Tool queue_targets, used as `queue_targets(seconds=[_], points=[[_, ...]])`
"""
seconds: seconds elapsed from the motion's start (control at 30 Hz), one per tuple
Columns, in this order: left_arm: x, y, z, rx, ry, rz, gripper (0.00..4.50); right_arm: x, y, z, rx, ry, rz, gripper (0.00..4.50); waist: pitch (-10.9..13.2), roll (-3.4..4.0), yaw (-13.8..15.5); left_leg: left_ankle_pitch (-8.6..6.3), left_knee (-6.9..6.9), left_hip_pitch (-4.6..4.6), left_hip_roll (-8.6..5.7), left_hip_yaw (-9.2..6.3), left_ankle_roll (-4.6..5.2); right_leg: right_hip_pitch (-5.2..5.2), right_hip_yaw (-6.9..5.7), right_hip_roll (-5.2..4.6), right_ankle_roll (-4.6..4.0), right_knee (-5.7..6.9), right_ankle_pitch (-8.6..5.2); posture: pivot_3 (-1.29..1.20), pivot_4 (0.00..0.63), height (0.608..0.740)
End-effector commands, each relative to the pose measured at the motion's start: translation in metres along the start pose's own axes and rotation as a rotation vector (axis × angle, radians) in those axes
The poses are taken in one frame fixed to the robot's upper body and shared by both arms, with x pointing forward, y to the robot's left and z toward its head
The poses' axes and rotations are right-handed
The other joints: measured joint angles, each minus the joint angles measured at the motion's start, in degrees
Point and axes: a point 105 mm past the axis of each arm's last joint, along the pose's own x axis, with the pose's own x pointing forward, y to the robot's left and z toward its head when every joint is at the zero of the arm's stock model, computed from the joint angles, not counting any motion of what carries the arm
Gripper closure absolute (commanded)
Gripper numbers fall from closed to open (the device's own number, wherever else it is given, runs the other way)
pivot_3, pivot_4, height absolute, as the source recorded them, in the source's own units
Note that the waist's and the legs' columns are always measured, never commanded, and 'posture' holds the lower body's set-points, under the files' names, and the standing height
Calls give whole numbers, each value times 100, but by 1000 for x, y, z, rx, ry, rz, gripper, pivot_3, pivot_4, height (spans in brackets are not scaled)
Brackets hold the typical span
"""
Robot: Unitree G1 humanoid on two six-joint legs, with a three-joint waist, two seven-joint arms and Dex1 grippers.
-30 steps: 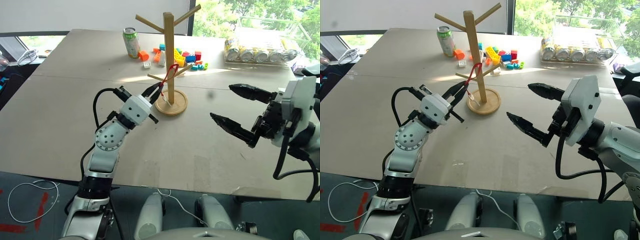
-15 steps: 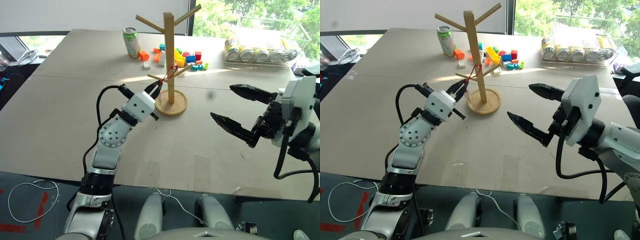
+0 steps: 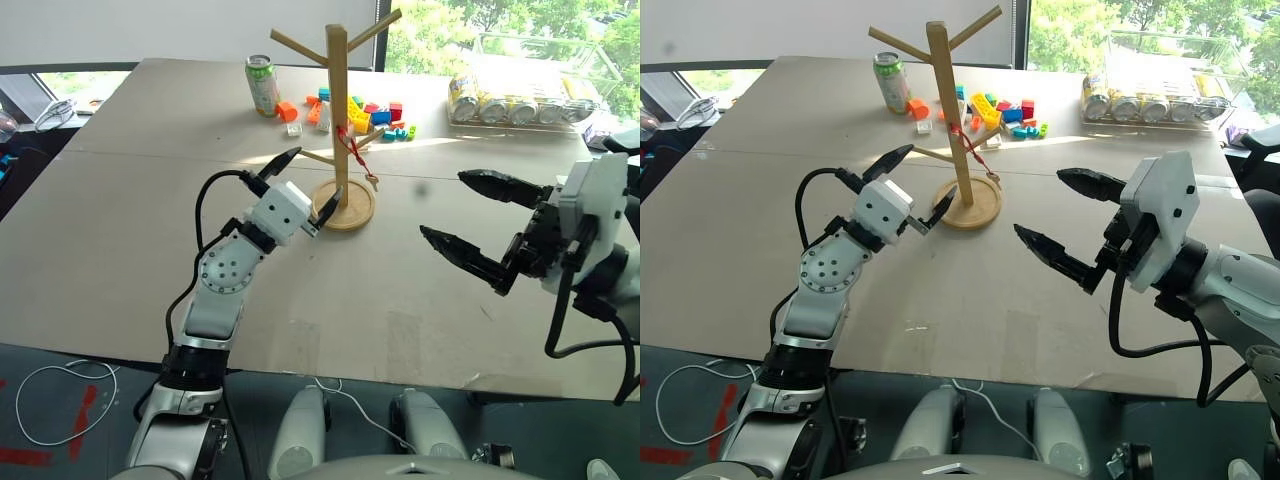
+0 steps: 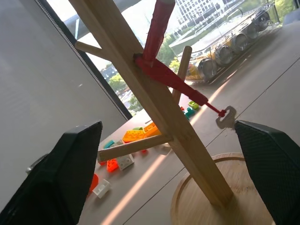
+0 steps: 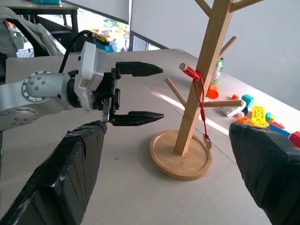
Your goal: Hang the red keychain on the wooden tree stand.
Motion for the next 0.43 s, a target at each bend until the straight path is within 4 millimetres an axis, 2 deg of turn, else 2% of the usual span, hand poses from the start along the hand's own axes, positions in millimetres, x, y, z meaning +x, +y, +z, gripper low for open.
queue_targets(seconds=[0.03,0.2,0.3,0.43], points=[[-13,11,16,-101,-33,-60,40,-2,-3,0,-26,16,10,0,0,0,-4,0,0,0,0,0,0,0,0,0,0,0,0,0,150,740],[-35,26,13,-370,133,-300,40,-8,-20,-9,-35,85,-5,0,2,-1,-15,0,2,2,3,0,0,-1,-2,1,0,6,-1,0,150,740],[-45,50,9,-378,286,-335,40,-14,-31,-14,-36,130,-28,0,3,-1,-19,0,2,3,4,-2,0,-2,-4,4,0,6,-2,0,150,740],[-57,81,11,-402,350,-349,40,-21,-38,-23,-24,170,-38,0,3,-1,-11,-1,-1,0,3,0,1,-2,-4,2,1,-4,-3,0,150,740]])
